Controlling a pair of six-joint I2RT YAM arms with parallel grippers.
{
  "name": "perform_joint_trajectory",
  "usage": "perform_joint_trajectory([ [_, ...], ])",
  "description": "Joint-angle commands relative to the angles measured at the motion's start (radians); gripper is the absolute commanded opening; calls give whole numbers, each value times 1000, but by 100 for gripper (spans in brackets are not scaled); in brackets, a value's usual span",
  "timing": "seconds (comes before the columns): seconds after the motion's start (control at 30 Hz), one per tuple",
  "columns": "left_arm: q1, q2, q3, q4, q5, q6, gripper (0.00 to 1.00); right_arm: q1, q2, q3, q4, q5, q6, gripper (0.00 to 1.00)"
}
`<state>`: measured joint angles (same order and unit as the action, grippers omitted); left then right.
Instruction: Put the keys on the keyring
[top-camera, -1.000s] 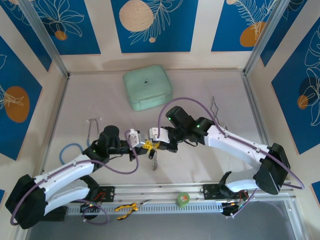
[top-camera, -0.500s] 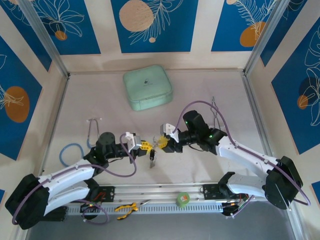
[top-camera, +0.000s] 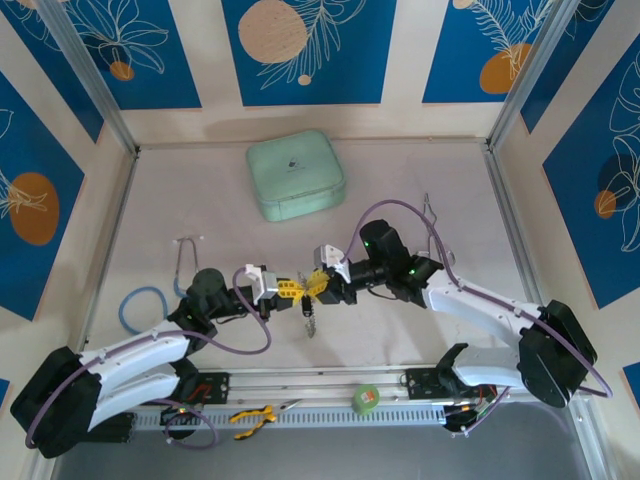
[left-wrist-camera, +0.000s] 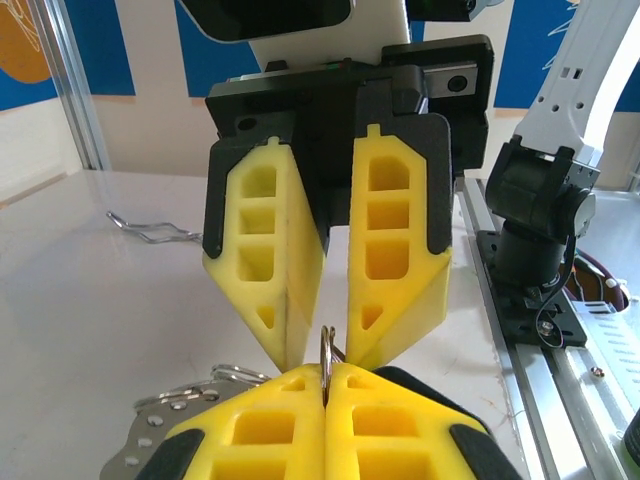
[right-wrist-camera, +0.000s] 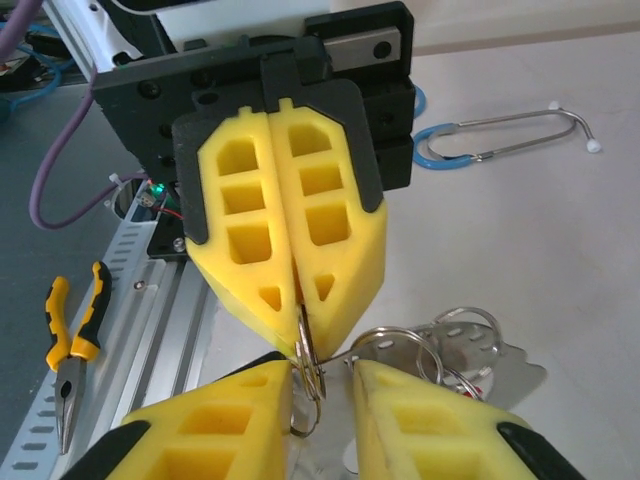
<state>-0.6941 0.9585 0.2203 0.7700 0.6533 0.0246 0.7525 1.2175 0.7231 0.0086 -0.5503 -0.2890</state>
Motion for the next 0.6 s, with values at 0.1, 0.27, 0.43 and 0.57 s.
perform_joint_trajectory([
  [0.1, -4, 8, -8, 92, 11, -16, 0, 7, 19, 12, 29, -49, 13, 9],
  [0.27, -4, -1, -6, 66, -35, -19, 9, 7, 18, 44, -49, -39, -37, 0],
  [0.43, -4, -59, 58, -207, -66, 77, 30, 13, 21, 150, -303, 25, -189, 0],
  [0.57, -4, -63, 105, -312, -62, 120, 29, 23, 44, 241, -462, 72, -292, 0],
])
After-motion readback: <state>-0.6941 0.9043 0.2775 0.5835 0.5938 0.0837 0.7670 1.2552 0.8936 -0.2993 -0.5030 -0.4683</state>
